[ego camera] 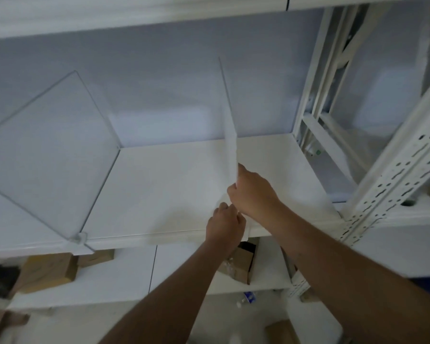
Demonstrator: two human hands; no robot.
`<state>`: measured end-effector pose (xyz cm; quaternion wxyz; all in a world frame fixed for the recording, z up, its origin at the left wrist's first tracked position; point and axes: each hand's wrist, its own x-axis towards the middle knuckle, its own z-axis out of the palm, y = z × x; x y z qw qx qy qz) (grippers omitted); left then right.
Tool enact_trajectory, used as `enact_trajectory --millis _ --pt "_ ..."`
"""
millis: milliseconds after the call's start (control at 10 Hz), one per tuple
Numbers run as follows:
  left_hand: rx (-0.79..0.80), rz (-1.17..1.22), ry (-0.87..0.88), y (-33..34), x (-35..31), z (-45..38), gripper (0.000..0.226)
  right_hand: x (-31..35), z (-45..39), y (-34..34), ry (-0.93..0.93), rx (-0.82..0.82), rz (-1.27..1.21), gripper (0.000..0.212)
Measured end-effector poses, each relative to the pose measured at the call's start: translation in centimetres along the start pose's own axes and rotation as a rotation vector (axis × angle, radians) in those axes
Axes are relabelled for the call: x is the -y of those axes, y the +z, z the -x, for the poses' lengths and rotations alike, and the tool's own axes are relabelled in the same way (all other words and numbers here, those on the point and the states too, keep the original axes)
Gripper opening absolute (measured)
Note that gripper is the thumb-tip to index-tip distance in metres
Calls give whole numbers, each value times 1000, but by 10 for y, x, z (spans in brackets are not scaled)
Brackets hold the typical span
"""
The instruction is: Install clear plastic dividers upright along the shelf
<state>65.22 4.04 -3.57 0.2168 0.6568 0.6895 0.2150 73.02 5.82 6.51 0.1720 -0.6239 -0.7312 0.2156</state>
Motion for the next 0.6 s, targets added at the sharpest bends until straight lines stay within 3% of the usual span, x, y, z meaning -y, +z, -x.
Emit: enact_trajectory --millis 200,300,400,500,600 --pt "19 -69 -1 -5 -4 5 25 -2 -2 2 -10 -15 21 36" --pt "108 -142 -17 -16 -7 10 25 -6 0 5 -29 -12 47 28" --pt "187 -202 6 -31 0 20 24 -13 9 5 27 94 43 27" --pt "240 -254 43 -57 6 37 27 -14 34 8 81 307 60 33" --pt "209 -292 64 -95 13 45 33 18 50 4 -28 247 56 32"
